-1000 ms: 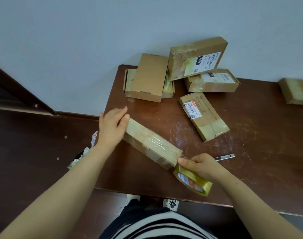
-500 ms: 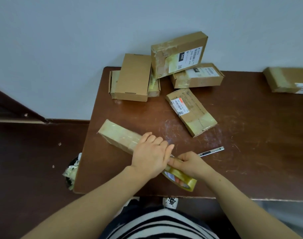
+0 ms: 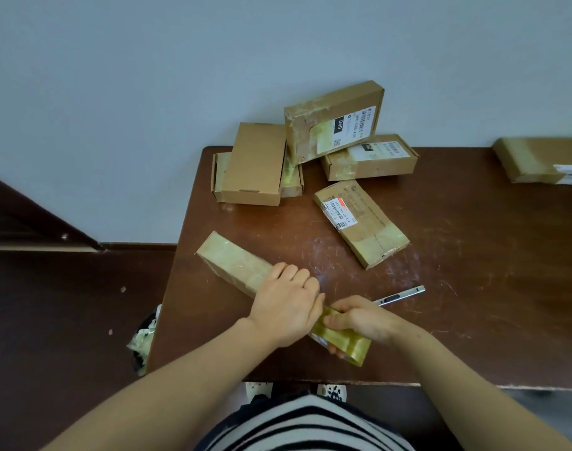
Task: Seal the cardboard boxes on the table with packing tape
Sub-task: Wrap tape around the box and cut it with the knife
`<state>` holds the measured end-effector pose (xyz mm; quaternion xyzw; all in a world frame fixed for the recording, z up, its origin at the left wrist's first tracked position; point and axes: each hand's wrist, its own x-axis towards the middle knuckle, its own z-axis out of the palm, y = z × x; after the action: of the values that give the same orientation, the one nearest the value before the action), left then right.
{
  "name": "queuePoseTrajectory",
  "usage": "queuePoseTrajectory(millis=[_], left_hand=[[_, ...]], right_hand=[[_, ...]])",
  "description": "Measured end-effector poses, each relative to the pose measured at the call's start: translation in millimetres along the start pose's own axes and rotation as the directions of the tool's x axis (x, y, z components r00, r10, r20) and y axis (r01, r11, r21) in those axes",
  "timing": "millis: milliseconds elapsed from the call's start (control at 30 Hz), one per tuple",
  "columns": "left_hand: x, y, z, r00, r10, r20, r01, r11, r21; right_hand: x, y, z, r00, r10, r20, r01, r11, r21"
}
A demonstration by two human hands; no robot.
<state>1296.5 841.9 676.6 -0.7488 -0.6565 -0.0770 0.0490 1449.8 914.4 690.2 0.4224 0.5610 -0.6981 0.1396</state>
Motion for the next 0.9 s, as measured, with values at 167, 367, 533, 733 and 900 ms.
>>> queuePoseTrajectory(millis=[167,367,533,733,900], left_hand=[[-1,-2,0,0.999,0.033,0.042,-0.032,0.999,-0.030],[1,-2,-8,0.990,0.039,0.136,-0.034,0.999,-0.036],[26,-24,-47,0.995,-0.029,0.096,0.064,0.917,-0.394],[48,-58,-85,0.919,-0.306,0.247,0.294,0.117,-0.949],[46,-86,-71,0.777,-0.475,0.413,0.332,-0.249,-0.910]], right_hand=[[-2,6,6,0.999,-0.028,-0.031,0.030,0.999,0.041],[-10,-1,11,0.995,-0.069,-0.067,0.069,0.998,0.000],[-49,-32,1,0.950,-0.301,-0.084,0.310,0.940,0.141],[-87,-109,4,0.787,-0.609,-0.102,0.617,0.770,0.165],[-74,-143,26,0.807,-0.559,-0.189,0.584,0.804,0.114]])
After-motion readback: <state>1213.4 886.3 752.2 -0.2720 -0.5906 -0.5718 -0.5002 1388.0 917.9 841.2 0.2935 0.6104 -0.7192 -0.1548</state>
